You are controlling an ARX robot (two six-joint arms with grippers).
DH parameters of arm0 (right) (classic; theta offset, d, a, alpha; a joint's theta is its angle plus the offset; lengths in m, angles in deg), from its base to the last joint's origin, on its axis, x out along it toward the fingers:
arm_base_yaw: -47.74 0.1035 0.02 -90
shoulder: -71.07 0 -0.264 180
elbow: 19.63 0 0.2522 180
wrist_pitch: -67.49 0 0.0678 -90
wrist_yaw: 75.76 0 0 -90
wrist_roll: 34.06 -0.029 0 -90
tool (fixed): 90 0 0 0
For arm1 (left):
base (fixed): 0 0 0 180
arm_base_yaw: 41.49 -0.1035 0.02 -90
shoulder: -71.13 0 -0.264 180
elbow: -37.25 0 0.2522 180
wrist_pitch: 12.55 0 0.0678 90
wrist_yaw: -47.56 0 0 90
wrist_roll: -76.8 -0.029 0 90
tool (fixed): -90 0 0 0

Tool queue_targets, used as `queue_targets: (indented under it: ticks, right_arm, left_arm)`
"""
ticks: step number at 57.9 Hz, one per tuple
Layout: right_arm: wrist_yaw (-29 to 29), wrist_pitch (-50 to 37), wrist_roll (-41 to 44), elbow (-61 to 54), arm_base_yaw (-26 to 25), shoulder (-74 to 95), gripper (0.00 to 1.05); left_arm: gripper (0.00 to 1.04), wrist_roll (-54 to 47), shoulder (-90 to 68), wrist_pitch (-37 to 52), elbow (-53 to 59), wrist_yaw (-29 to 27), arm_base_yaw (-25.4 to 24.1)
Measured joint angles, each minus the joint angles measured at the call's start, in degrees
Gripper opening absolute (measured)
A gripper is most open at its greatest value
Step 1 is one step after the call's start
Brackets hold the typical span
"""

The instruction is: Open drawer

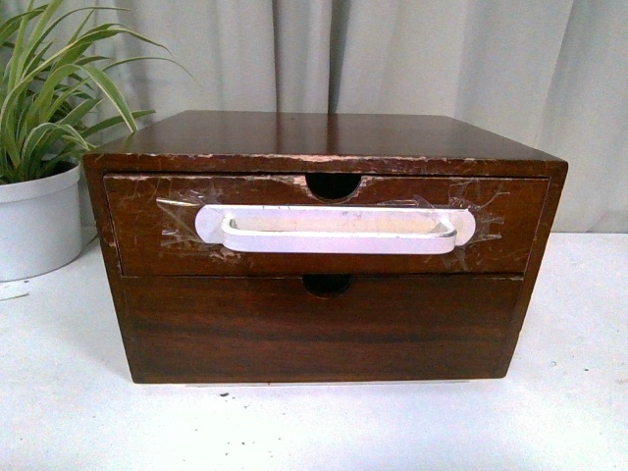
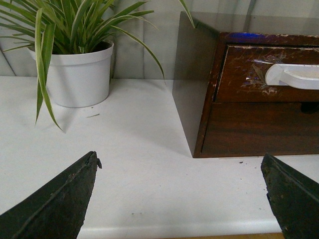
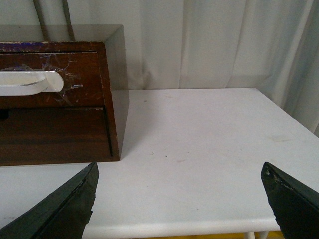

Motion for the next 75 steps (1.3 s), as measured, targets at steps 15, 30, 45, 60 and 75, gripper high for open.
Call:
queue_targets:
  ticks: [15,30,45,60,75]
  right_arm:
    - [0.00,0.00,0.00,0.00,0.00,0.00,0.96]
    - [0.00,0.00,0.00,0.00,0.00,0.00,0.96]
    - [0.00,0.00,0.00,0.00,0.00,0.00,0.96]
    - [0.00,0.00,0.00,0.00,0.00,0.00,0.96]
    - [-27.65,6.78,9.84,5.03,-6.16,10.43,0.96]
  left_arm:
    - [0.98,0.00,0.00,0.00,0.00,0.00,0.00]
    - [0.98,0.00,0.00,0.00,0.00,0.00,0.00]
    - [0.98,0.00,0.00,0.00,0.00,0.00,0.00]
    - [0.98,0.00,0.00,0.00,0.00,0.02,0.00]
    - [0.98,1.03,-10.14,-6.95,-5.44,-2.12,2.47]
